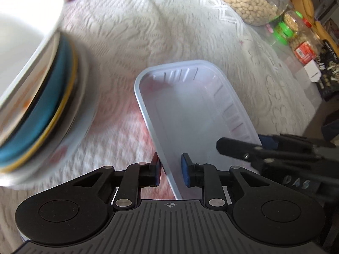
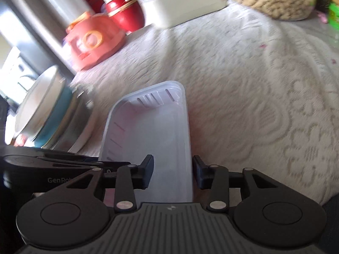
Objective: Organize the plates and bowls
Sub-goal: 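Close both tools on the foil tray rim and lift it, then carry the foil tray over the bowl stack with both tools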
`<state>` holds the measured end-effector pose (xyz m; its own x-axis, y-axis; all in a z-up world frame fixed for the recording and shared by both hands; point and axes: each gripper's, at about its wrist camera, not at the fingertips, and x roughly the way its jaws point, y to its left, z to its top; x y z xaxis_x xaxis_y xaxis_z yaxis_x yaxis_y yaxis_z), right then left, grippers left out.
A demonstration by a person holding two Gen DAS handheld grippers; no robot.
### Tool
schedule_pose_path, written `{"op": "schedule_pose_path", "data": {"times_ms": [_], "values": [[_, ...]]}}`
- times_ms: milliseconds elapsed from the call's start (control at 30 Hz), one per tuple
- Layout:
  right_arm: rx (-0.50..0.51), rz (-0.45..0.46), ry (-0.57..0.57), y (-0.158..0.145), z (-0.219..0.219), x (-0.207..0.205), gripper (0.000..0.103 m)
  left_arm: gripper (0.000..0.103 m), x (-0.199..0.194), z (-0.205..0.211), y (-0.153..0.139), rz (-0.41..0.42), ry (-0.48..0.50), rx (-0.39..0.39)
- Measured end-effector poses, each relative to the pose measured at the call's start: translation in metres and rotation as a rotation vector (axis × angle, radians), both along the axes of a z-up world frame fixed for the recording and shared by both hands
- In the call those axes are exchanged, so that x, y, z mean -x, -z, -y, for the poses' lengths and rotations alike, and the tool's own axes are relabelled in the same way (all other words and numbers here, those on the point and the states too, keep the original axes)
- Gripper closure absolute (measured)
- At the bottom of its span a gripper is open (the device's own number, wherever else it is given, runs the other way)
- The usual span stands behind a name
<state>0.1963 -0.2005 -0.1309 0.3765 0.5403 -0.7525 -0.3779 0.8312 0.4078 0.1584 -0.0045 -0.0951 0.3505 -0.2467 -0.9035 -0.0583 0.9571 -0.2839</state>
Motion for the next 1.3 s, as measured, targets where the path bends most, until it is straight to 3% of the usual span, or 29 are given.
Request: {"op": "schedule_pose_path", "data": {"times_ms": [100,233,433,567,767,1033,1167,1300], "values": [[-0.027,-0.005,-0.009,-0.001,0.003,0.001,0.062,0.081,0.004,-0.014,0.004,-0.012,-0.043,0.105],[-0.034,-0.021,0.062,0.005,0.0,-0.011,0.062,0.081,0.003,-0.018,0.006,0.005,-0.092,0.147],[-0.048,-0.013,0.027,0.005,-0.007,-0.009,0.062,0.08,0.002,-0.025,-0.005,0.058,-0.124,0.104],[-0.067,-0.017,-0.021,0.003,-0.005,-0.005,0.062,0.08,-0.003,-0.026,-0.003,0.029,-0.109,0.106],[-0.054,-0.017,0.024,0.006,-0.004,-0.01,0.062,0.08,-0.005,-0.014,-0.005,0.053,-0.079,0.031],[-0.02,-0.005,0.023,0.003,-0.005,-0.004,0.062,0.08,-0.004,-0.005,-0.005,0.053,-0.064,0.014],[-0.009,0.043,0.031,-0.013,-0.003,0.002,0.062,0.08,-0.001,-0.005,-0.024,0.113,-0.061,0.038],[-0.007,0.177,0.037,-0.059,-0.004,0.006,0.062,0.08,0.006,-0.016,-0.074,0.27,-0.072,0.062]]}}
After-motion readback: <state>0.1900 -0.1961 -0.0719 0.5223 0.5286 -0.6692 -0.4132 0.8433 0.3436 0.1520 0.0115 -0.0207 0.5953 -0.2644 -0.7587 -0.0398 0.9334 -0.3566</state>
